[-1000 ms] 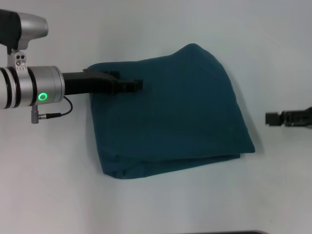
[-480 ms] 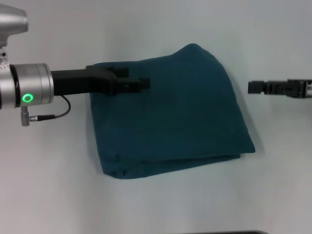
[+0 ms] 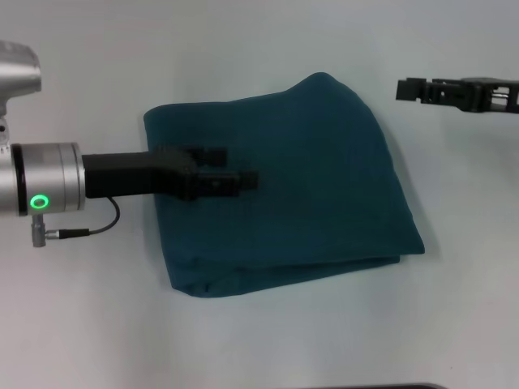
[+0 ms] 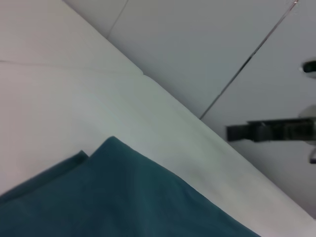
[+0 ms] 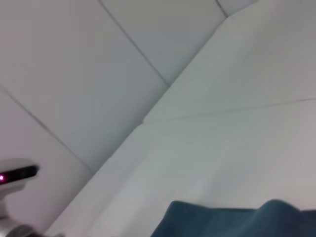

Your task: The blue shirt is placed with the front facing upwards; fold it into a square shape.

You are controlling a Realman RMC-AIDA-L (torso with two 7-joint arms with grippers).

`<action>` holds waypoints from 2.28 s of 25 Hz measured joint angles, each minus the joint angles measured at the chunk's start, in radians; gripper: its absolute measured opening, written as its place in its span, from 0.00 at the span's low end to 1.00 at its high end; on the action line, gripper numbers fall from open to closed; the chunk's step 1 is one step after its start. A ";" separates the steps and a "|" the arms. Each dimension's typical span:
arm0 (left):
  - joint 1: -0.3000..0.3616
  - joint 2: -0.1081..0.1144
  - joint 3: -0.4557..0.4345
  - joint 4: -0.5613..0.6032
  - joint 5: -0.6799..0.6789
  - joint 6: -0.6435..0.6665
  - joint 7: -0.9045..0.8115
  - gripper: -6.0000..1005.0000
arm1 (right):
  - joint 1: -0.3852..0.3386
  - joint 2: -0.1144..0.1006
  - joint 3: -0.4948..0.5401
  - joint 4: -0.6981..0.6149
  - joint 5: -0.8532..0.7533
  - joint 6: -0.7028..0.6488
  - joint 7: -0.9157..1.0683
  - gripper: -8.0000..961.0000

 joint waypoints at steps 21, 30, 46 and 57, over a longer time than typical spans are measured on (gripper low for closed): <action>0.030 -0.003 -0.001 0.028 -0.004 0.054 0.048 0.90 | 0.084 0.080 -0.223 -0.100 -0.001 -0.352 -0.055 0.03; 0.031 -0.001 -0.001 0.038 -0.003 0.052 0.056 0.90 | 0.100 0.096 -0.312 -0.134 -0.003 -0.455 -0.064 0.03; 0.031 -0.001 -0.002 0.038 -0.003 0.046 0.058 0.90 | 0.039 0.073 -0.293 -0.108 0.001 -0.386 -0.053 0.03; 0.031 -0.001 -0.001 0.039 -0.003 0.047 0.058 0.90 | 0.095 0.095 -0.251 -0.042 0.028 -0.374 -0.059 0.03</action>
